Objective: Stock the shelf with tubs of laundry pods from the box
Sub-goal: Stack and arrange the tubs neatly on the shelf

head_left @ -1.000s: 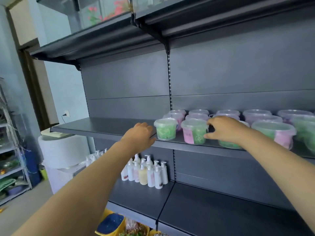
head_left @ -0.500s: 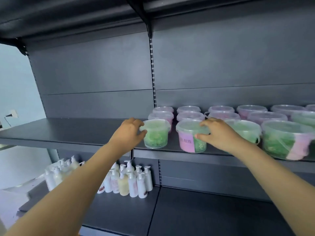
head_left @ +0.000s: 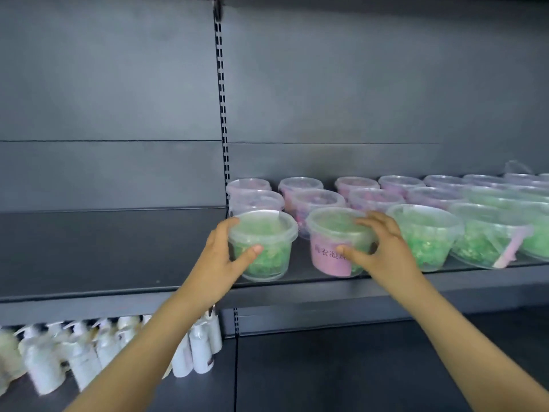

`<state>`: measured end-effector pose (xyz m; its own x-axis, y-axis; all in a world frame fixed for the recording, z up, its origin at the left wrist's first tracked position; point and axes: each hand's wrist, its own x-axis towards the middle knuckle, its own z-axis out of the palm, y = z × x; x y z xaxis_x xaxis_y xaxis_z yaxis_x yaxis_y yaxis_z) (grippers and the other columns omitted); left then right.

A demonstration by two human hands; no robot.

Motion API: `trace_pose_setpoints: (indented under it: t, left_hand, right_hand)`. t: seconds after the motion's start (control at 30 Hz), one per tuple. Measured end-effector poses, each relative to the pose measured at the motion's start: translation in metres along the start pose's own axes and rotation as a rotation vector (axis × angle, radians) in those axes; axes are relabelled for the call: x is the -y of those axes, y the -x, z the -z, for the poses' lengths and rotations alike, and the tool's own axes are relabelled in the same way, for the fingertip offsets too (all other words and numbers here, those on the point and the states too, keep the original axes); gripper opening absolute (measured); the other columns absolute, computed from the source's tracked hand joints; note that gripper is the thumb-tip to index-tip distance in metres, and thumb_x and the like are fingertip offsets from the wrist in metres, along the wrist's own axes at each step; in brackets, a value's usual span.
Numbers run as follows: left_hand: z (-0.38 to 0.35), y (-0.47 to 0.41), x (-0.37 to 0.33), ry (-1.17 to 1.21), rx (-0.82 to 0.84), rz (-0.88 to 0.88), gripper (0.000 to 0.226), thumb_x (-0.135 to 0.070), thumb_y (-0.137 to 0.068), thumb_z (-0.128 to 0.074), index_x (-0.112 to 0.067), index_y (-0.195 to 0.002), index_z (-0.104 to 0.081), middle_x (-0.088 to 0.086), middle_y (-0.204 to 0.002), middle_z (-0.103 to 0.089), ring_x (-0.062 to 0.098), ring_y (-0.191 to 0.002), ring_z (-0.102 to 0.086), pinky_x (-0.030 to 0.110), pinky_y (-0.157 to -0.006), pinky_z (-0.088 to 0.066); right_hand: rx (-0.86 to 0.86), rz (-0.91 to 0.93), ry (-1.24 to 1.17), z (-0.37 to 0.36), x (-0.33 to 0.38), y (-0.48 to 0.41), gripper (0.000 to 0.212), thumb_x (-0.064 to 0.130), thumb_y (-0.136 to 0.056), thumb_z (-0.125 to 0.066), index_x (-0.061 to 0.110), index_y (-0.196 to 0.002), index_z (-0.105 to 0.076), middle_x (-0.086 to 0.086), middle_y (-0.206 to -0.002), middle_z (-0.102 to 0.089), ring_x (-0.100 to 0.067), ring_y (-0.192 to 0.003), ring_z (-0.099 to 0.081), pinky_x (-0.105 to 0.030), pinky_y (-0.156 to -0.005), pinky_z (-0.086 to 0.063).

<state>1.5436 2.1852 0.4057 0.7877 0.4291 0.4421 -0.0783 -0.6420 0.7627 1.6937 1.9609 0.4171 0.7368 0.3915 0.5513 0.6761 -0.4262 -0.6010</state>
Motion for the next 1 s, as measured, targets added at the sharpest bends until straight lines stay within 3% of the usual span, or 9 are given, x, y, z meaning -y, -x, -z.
trace_pose_setpoints:
  t: [0.07,0.2,0.37,0.57,0.7,0.9,1.0]
  left_hand:
    - [-0.006,0.0,0.002,0.074,0.014,-0.014,0.074,-0.052,-0.072,-0.068,-0.035,-0.131,-0.027,-0.005,-0.136,-0.041,0.01,-0.123,-0.045,0.031,-0.103,-0.041]
    - [-0.014,-0.004,0.004,0.139,-0.048,-0.002,0.082,-0.031,-0.069,-0.078,-0.034,-0.13,-0.023,-0.004,-0.137,-0.039,0.012,-0.124,-0.044,0.032,-0.104,-0.04]
    - [-0.016,-0.008,0.004,0.166,-0.073,-0.006,0.074,-0.029,-0.071,-0.077,-0.035,-0.12,-0.022,0.001,-0.135,-0.04,0.015,-0.12,-0.045,0.025,-0.092,-0.039]
    - [-0.015,-0.007,0.001,0.185,-0.097,0.002,0.071,-0.027,-0.07,-0.079,-0.034,-0.116,-0.026,0.001,-0.13,-0.043,0.016,-0.114,-0.046,0.021,-0.084,-0.039]
    - [-0.012,-0.003,-0.007,0.229,-0.101,0.012,0.069,-0.026,-0.07,-0.079,-0.032,-0.116,-0.028,-0.004,-0.122,-0.045,0.013,-0.108,-0.047,0.009,-0.07,-0.039]
    - [-0.009,0.01,-0.032,0.222,-0.112,0.004,0.066,-0.03,-0.071,-0.077,-0.033,-0.116,-0.029,-0.006,-0.116,-0.046,0.012,-0.104,-0.048,0.01,-0.068,-0.037]
    - [-0.012,0.024,-0.055,0.212,-0.13,-0.013,0.064,-0.029,-0.073,-0.076,-0.033,-0.117,-0.03,-0.008,-0.115,-0.045,0.011,-0.101,-0.047,0.009,-0.063,-0.037]
  right_hand:
    - [-0.04,-0.037,-0.032,-0.005,0.0,0.004,0.065,0.026,-0.067,-0.082,0.016,-0.125,-0.054,-0.002,-0.143,-0.032,-0.015,-0.134,-0.034,-0.03,-0.113,-0.029]
    - [-0.083,-0.059,-0.077,-0.011,0.001,0.01,0.078,0.026,-0.064,-0.084,0.016,-0.131,-0.046,-0.006,-0.141,-0.035,-0.02,-0.132,-0.036,-0.043,-0.11,-0.035]
    - [-0.1,-0.12,-0.168,-0.015,0.005,0.01,0.081,0.025,-0.064,-0.084,0.018,-0.133,-0.041,0.004,-0.128,-0.043,-0.014,-0.118,-0.045,-0.034,-0.104,-0.04]
    - [-0.156,-0.191,-0.252,-0.017,0.009,0.009,0.078,0.024,-0.059,-0.088,0.02,-0.126,-0.048,0.006,-0.124,-0.051,-0.018,-0.118,-0.05,-0.032,-0.101,-0.042]
    - [-0.178,-0.212,-0.284,-0.014,0.015,0.015,0.07,0.026,-0.059,-0.087,0.026,-0.119,-0.051,0.009,-0.118,-0.054,-0.014,-0.111,-0.052,-0.023,-0.088,-0.04]
    - [-0.163,-0.194,-0.29,0.014,0.024,0.031,0.067,0.027,-0.059,-0.087,0.031,-0.115,-0.049,0.019,-0.102,-0.055,-0.008,-0.095,-0.053,-0.013,-0.076,-0.042]
    - [-0.162,-0.178,-0.256,0.041,0.024,0.042,0.07,0.032,-0.059,-0.086,0.03,-0.119,-0.049,0.015,-0.104,-0.054,-0.01,-0.098,-0.051,-0.021,-0.081,-0.044]
